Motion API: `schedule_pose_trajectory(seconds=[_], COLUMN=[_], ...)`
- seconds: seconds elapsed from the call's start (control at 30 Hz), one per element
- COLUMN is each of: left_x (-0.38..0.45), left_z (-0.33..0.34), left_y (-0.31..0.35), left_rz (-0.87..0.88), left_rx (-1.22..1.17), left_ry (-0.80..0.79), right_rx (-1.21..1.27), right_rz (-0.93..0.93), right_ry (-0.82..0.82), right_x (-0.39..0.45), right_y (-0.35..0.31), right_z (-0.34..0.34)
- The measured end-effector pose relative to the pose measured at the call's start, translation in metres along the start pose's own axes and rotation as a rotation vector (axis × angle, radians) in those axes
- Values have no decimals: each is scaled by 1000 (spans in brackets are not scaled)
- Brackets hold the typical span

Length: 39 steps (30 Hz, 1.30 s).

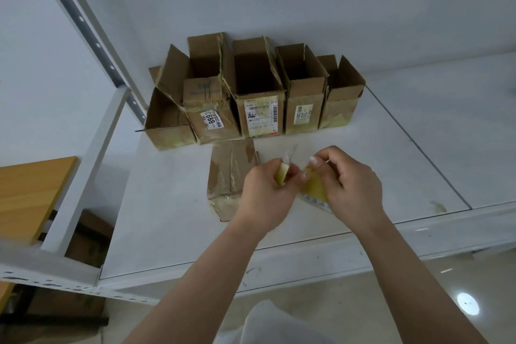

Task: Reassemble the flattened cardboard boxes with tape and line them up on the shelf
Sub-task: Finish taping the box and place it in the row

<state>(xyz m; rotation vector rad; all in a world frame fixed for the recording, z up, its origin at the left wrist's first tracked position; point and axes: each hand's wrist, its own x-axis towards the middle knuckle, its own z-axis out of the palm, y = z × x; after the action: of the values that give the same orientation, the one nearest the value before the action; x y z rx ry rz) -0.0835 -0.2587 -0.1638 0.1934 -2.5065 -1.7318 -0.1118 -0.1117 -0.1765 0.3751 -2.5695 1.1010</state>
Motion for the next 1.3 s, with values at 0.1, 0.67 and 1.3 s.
schedule_pose_trajectory(seconds=[0.1,0.67,1.3], left_x=[-5,-9,-23], left_z=[5,-61,-115], left_y=[8,-7,-103], left_rz=[-54,-91,-110], left_rx=[-269,-114,140], left_ry=[-52,223,301], right_rx=[-42,-211,-43], right_rz=[-66,-33,-113], right_ry=[63,247,-214], right_x=[3,9,-5], right_y=[-2,28,-19], right_z=[2,19,51])
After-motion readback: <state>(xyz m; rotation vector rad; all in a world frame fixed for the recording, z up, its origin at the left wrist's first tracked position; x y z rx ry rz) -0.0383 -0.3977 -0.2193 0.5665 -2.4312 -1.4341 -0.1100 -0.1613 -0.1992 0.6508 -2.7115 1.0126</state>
